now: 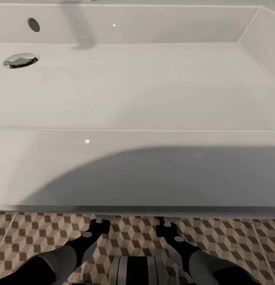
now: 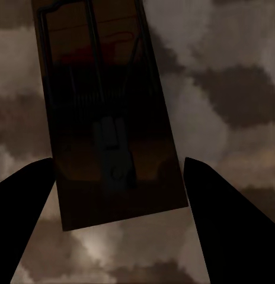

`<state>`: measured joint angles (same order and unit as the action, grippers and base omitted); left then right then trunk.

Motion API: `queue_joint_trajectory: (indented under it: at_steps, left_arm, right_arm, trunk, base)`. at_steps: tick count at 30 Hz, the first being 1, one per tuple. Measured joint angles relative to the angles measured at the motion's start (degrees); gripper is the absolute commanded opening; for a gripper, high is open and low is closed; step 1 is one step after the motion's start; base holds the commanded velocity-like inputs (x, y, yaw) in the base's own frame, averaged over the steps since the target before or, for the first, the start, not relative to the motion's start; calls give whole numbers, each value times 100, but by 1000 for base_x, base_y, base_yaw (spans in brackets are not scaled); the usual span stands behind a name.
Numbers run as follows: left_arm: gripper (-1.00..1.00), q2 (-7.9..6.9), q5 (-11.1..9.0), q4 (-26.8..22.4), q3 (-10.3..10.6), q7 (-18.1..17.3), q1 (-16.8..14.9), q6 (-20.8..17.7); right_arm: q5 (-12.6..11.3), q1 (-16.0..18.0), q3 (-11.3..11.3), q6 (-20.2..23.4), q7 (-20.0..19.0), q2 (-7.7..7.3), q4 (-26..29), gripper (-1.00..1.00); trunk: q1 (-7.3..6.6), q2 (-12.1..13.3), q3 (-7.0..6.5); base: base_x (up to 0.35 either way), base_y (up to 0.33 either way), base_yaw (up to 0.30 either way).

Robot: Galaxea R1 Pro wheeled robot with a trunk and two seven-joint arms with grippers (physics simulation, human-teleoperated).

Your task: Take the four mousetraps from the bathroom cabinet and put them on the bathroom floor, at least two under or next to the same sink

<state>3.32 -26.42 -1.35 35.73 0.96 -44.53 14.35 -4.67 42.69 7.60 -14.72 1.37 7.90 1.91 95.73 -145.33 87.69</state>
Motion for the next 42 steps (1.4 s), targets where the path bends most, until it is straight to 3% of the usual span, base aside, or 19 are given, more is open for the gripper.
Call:
queue_joint_trajectory:
  at_steps: [29, 42]
  left_arm:
    - [-100, 0, -16, -3, 8, -8, 0, 14]
    - [-100, 0, -20, -3, 8, -8, 0, -2]
  right_arm:
    - [-7, 0, 4, 17, 0, 0, 0, -100]
    - [-8, 0, 4, 249, 0, 0, 0, -100]
  trunk:
    - [0, 0, 0]
    - [0, 0, 0]
  base:
    - [0, 0, 0]
    - [0, 0, 0]
